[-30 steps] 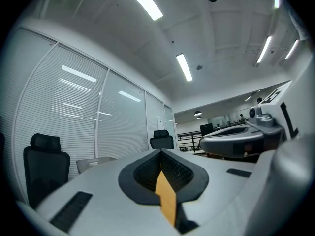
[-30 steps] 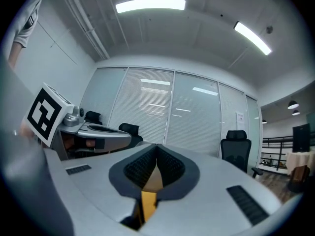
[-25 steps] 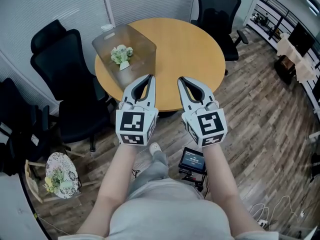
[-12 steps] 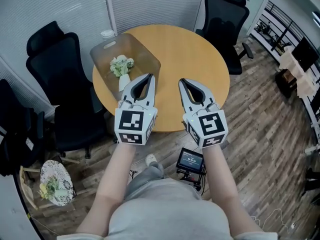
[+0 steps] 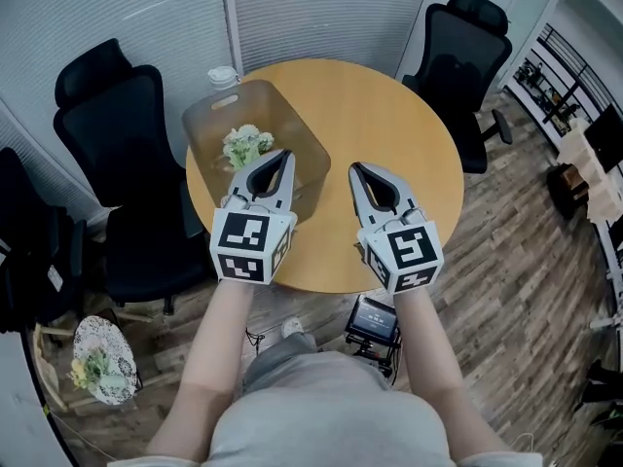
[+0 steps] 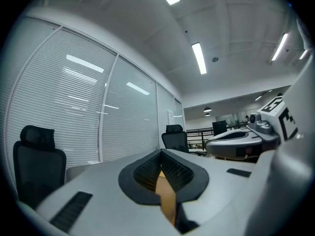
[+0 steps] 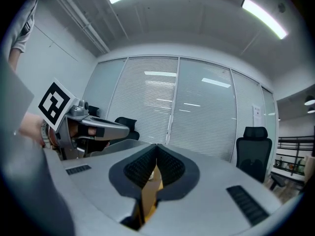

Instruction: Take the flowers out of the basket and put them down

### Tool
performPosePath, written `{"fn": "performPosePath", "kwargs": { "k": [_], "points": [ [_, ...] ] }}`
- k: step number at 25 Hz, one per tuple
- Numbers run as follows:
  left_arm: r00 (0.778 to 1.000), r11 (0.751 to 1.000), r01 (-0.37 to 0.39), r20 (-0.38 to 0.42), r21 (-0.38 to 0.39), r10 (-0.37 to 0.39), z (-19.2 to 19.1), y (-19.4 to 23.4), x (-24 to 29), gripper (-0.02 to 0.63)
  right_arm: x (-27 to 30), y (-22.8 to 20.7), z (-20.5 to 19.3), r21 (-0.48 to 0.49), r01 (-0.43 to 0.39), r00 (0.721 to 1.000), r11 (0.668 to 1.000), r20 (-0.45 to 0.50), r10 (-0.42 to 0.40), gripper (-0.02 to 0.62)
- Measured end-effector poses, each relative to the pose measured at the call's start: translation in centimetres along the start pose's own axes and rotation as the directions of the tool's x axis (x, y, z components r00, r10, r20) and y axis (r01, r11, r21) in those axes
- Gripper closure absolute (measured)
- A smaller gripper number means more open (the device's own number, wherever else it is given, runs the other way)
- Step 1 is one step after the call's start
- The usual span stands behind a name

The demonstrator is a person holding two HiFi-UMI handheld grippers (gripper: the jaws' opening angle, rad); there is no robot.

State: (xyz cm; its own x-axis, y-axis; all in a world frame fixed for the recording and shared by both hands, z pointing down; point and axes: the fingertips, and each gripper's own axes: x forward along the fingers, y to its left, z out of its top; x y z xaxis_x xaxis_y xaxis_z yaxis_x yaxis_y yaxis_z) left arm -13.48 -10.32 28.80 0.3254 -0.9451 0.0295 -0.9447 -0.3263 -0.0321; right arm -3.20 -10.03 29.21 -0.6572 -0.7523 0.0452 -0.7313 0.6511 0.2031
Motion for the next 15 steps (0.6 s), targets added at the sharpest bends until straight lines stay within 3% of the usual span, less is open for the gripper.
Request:
{"fn": "performPosePath", "kwargs": {
  "k": [3, 15],
  "points": [
    [1.0, 1.0, -0.006, -0.019, 0.013, 0.006, 0.0, 1.4, 0.9, 0.601, 1.7, -0.4, -0.4, 0.005, -0.016, 1.0, 1.0, -0.002, 0.016, 0.571],
    [0.993, 0.995, 0.056, -0.099, -0.086, -0.064, 0.8, 6.1, 4.0, 0.601, 6.9, -1.4, -2.1, 0.07, -0.032, 0.999, 0.997, -0.012, 0.033, 0.571]
  ]
}}
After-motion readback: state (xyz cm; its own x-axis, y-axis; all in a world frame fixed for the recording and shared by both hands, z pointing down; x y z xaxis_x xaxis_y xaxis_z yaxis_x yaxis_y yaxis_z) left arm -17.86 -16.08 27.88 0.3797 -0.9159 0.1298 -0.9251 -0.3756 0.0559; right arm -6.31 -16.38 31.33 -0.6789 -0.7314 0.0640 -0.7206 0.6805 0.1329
